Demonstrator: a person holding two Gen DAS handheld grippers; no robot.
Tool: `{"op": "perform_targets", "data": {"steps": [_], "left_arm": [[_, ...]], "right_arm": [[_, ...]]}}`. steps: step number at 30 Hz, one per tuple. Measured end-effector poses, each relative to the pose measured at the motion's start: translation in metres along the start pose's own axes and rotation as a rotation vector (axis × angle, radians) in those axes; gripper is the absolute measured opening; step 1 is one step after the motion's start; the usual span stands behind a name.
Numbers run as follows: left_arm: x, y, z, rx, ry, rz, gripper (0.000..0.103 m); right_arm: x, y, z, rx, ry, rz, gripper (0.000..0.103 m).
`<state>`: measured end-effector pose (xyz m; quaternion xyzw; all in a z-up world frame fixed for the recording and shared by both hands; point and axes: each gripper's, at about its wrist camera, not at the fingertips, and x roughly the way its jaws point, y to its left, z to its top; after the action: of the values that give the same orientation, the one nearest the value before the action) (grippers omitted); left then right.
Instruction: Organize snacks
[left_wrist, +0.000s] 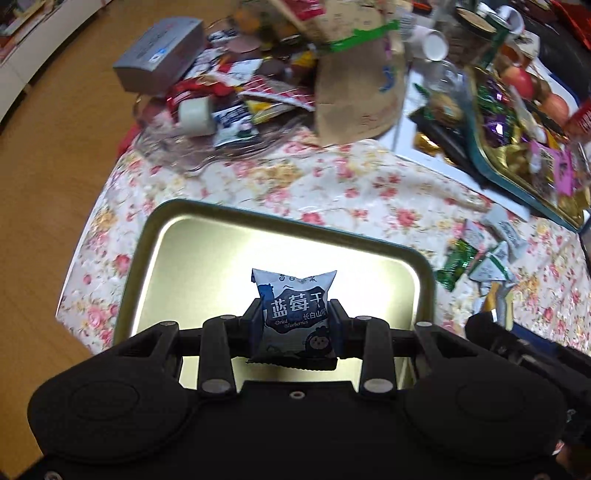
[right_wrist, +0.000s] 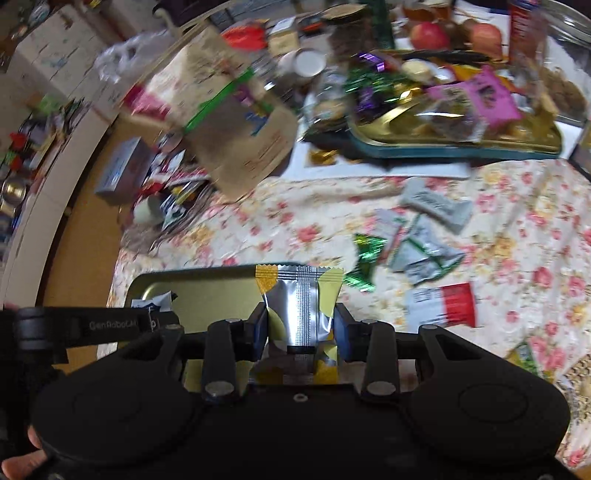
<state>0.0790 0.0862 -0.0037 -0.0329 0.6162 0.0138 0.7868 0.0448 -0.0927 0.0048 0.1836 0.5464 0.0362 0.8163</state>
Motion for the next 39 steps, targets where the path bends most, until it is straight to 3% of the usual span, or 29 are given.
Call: {"op": "perform_targets", "data": {"steps": [9, 22, 27, 32, 34, 39], "left_arm": [[-0.001, 0.04, 0.005, -0.08, 0.01, -0.004, 0.044], [-0.001, 0.051, 0.004, -0.097, 0.029, -0.013, 0.044], [0.002, 0.047, 0.003, -0.083, 0.037, -0.005, 0.044], [0.002, 0.044, 0.002, -0.08, 0.039, -0.001, 0.044], [0.002, 0.043, 0.003, -0.081, 0.037, 0.001, 0.044], [0.0, 0.036, 0.004, -0.072, 0.031, 0.006, 0.044]], "right_arm": [[0.037, 0.043, -0.014, -0.087, 0.072, -0.002, 0.039], [0.046, 0.064, -0.014, -0.154, 0.073, 0.023, 0.044], [0.041, 0.067, -0.015, -0.219, 0.025, -0.04, 0.054], [0.042, 0.064, -0.016, -0.264, -0.01, -0.148, 0.057], [0.044, 0.059, -0.016, -0.267, 0.003, -0.178, 0.065], [0.047, 0.039, -0.015, -0.235, -0.021, -0.287, 0.069]]}}
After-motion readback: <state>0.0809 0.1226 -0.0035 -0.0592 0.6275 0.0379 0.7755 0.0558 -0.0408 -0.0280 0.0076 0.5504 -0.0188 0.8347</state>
